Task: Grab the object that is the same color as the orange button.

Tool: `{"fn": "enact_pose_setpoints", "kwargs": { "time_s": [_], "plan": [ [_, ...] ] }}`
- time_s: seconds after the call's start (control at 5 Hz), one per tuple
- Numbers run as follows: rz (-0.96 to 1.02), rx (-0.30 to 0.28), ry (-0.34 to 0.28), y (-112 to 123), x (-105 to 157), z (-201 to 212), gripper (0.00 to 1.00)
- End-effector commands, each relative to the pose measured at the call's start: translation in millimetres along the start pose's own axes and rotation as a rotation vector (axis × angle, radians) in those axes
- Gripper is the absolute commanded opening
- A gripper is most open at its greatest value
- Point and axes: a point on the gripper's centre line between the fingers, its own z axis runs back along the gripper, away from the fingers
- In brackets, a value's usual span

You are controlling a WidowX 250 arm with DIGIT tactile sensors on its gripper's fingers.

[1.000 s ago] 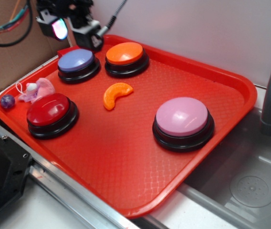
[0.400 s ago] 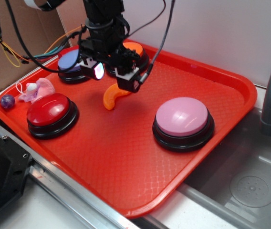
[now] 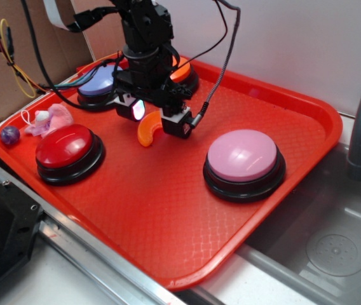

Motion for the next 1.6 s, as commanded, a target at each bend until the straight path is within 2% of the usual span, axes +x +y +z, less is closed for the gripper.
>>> {"fn": "enact_pose_setpoints", "kwargs": {
  "time_s": [0.0,0.2,0.4,0.6,0.8,1.0,1.4],
  "plan": [
    [0.010,-0.005,-0.008,6,0,-4,1.00],
    [0.004,-0.025,-0.007,9,-3,-9,1.00],
    [-0.003,-0.148,0.051,19,-7,-12,1.00],
    [-0.030,-0.225,0.076,26,-10,-16,1.00],
    [-0.022,-0.258,0.103,30,-11,-17,1.00],
    [-0.021,-0.225,0.078,29,-10,-17,0.00],
    [-0.019,-0.195,0.066,27,-8,-16,0.00]
  ]
}}
